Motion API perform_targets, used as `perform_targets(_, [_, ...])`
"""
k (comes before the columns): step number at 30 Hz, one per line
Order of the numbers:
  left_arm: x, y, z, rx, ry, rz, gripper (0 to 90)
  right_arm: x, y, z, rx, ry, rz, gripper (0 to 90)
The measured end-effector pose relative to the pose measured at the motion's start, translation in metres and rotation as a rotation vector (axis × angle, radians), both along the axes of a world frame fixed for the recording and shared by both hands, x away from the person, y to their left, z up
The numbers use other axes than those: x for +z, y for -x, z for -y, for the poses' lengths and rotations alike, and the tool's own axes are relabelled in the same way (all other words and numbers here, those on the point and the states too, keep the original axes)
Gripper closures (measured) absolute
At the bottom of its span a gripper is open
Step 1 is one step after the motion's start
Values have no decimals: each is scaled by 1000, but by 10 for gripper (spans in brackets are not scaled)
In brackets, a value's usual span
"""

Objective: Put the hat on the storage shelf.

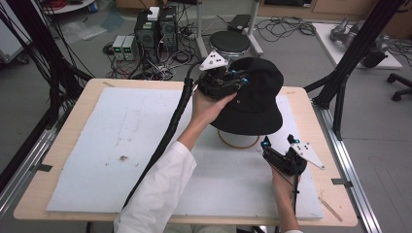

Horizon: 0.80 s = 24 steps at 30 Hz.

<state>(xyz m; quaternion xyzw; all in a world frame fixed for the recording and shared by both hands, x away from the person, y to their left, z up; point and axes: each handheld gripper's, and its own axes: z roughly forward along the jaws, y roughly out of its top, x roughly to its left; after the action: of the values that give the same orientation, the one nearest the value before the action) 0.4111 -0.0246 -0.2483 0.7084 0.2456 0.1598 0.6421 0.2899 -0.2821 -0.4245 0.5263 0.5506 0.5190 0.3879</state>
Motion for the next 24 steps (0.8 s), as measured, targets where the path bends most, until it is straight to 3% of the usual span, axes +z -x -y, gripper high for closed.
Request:
perform_targets(9, [0, 2, -4, 3, 7, -5, 615, 0, 0, 1, -3, 0, 4, 117])
perform_targets(11, [-1, 4, -6, 2, 7, 0, 520, 0, 0, 0, -3, -1, 3, 117])
perform_targets(12, [-1, 5, -8, 8, 8, 6, 520, 0, 0, 0, -3, -1, 3, 117])
perform_targets(13, [-1, 7, -9, 17, 8, 13, 451, 0, 0, 0, -3, -3, 3, 117])
perform_targets(24, [-5, 25, -46, 85, 23, 62, 306, 0, 1, 0, -4, 2, 2, 117])
